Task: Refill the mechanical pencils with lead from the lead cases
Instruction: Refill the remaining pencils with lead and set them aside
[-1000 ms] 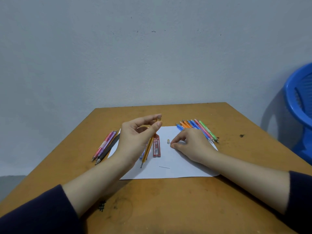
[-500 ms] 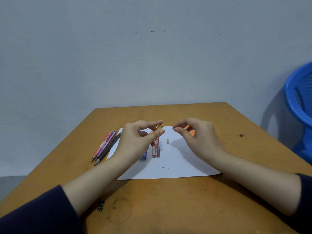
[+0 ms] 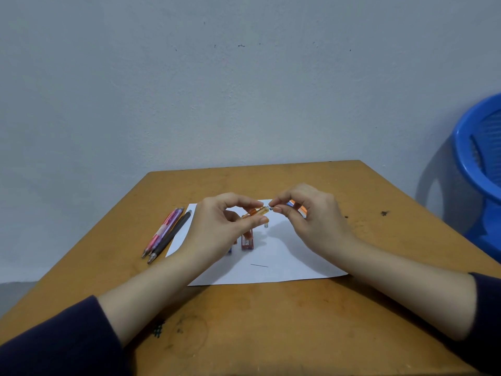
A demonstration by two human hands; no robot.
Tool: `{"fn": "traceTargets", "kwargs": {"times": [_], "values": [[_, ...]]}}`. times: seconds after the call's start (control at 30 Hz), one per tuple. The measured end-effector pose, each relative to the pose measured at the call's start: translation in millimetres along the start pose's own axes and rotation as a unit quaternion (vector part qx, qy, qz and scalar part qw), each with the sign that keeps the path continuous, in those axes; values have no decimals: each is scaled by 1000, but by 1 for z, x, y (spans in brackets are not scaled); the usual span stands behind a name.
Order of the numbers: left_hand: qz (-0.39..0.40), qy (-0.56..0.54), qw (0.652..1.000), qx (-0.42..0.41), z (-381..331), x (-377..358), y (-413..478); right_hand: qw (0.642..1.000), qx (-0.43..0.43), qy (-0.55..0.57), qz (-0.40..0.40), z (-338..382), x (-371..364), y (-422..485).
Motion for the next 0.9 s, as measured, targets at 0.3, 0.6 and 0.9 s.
{"fn": "traceTargets", "kwargs": {"times": [0.3, 0.6, 0.9], "values": [[11, 54, 995, -78, 4, 2, 2, 1000, 19, -7, -15, -3, -1, 0], [18, 74, 991, -108, 10, 3, 4, 999, 39, -13, 6, -2, 1, 1], [11, 64, 989, -135, 11, 4, 4, 998, -25, 50, -10, -4, 0, -1]]}}
Point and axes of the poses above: each hand's wrist, its own y-axis towards the middle knuckle, its own x-axis out of the back of the hand, z = x × y, the point moved 1 cm from there along y, towards the middle knuckle, and after that the axes turned 10 degrees about -y, right-handed, at the moved point
